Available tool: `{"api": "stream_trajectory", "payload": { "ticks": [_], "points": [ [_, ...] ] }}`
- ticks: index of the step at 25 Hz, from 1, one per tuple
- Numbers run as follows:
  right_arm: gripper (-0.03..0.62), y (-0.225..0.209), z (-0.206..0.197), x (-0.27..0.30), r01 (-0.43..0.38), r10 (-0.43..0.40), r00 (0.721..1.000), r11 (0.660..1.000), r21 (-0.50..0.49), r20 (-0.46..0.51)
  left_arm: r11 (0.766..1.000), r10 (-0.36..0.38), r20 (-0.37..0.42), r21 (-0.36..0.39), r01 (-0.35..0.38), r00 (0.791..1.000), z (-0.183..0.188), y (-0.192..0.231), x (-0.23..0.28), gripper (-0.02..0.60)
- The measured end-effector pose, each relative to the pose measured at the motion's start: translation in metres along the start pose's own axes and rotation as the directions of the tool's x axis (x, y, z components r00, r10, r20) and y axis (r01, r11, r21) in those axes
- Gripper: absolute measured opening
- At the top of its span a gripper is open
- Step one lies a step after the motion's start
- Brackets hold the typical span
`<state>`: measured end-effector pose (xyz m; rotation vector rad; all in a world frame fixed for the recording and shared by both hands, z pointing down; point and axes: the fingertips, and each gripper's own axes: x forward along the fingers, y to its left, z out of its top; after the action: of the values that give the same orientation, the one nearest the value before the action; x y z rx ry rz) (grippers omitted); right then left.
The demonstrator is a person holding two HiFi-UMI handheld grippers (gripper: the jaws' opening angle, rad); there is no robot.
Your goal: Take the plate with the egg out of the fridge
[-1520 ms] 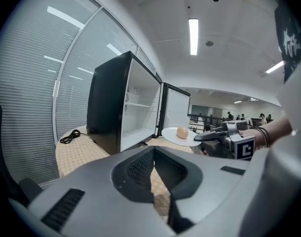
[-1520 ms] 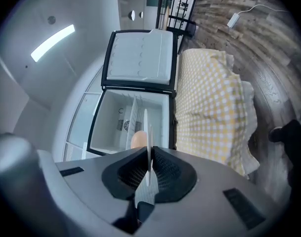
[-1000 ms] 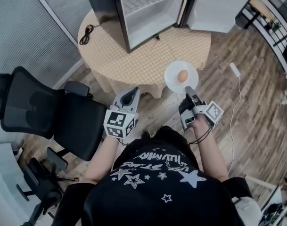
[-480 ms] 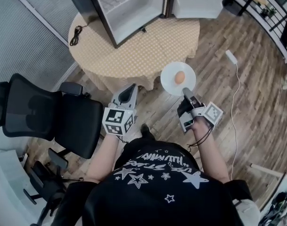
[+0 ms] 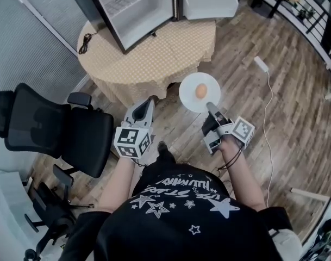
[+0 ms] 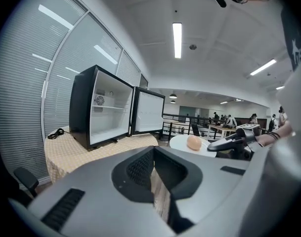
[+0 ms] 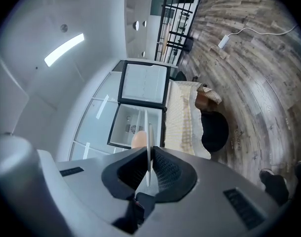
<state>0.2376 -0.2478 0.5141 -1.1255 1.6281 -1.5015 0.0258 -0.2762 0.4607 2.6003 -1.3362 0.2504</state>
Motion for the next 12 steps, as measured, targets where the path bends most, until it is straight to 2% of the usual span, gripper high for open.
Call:
{"api": "stream_trajectory", "payload": {
  "ticks": [4,12],
  "points": [
    [0.038,0.004,-0.001,-0.022,-0.019,0.019,1.000,1.000,0.024,-0.007,1.000,0.023,0.013,-0.002,-0.023,1.000,-0.001,-0.023,-0.018,0.006],
    [0.038,-0.007,-0.017,-0.063,-0.022,0.027,0.996,0.998,0.061,-0.084,0.995,0.095,0.015,-0.022,-0.095,0.995,-0.016,-0.068,-0.063,0.006]
  ]
}}
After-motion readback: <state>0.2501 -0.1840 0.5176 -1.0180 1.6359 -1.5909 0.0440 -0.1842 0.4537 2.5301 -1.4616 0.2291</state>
